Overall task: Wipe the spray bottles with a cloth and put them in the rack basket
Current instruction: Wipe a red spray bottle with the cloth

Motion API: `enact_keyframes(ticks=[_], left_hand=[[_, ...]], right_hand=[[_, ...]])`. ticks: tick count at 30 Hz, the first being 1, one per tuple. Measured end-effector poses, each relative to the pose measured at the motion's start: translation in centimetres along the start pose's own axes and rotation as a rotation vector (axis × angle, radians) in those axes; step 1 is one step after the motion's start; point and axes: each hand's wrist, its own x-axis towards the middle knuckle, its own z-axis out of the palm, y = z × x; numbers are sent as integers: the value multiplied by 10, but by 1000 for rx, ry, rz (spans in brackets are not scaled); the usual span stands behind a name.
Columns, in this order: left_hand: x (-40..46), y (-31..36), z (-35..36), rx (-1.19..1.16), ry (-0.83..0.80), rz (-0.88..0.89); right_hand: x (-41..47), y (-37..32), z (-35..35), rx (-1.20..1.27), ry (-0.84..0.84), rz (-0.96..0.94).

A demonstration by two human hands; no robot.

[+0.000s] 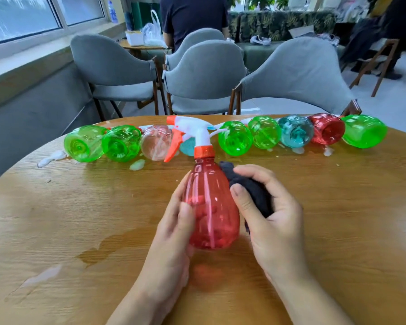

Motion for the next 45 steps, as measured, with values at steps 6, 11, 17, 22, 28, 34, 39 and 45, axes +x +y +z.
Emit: enact_keyframes(ticks=[6, 11, 17, 22, 28, 34, 39, 45], left_hand=[[-2, -3, 1, 51, 16, 100], [-4, -2, 3, 227, 8, 183], [-5, 8, 2, 248, 138, 214], [-2, 13, -4, 211, 256, 221], [-3, 4, -1, 322, 170, 267], [-5, -3, 2, 414, 69, 286], [-4, 5, -3, 314, 205, 226], [-4, 14, -5, 159, 269, 105]], right_hand=[[7, -12, -5, 135, 84, 19], [8, -15, -8, -259, -75, -233], [0, -9, -3, -439, -338, -489], [-8, -9, -2, -427, -605, -506], [3, -22, -10, -249, -222, -338], [7, -14, -4, -450, -169, -374], [-9, -7, -1, -474, -366, -521], [-14, -12, -2, -388, -590, -491]])
